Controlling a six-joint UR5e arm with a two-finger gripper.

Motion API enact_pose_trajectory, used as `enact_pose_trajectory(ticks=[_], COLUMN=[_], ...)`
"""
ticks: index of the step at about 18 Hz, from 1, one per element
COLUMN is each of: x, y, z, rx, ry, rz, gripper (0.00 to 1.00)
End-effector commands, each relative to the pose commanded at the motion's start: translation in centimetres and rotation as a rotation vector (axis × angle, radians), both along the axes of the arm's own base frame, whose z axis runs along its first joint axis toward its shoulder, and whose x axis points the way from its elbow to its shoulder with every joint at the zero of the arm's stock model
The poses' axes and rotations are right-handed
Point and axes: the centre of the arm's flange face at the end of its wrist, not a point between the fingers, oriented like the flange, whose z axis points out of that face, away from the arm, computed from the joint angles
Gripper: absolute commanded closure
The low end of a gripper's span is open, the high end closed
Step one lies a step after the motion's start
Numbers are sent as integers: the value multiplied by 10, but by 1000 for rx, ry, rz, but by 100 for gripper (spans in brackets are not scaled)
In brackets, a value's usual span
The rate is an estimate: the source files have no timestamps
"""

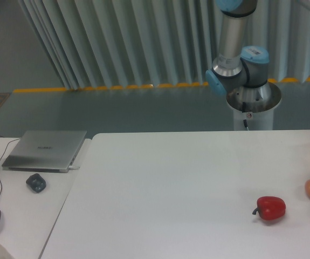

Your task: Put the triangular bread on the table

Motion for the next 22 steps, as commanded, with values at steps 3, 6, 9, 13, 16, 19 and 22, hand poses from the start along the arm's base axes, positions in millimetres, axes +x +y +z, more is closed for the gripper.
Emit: enact_pose_trajectory(ticks=[3,6,9,13,16,19,22], x=[-4,-14,-30,-42,-43,-40,-38], y=[-2,-3,-1,1,2,2,2], z=[-6,-17,-31,-54,-66,-78,-89], rx=[-31,-87,-104,-114,-121,-126,-132], ry=[0,8,3,-26,-46,-63,-81], rz=[9,15,12,15,25,19,20], gripper=[0,0,0,0,0,0,0])
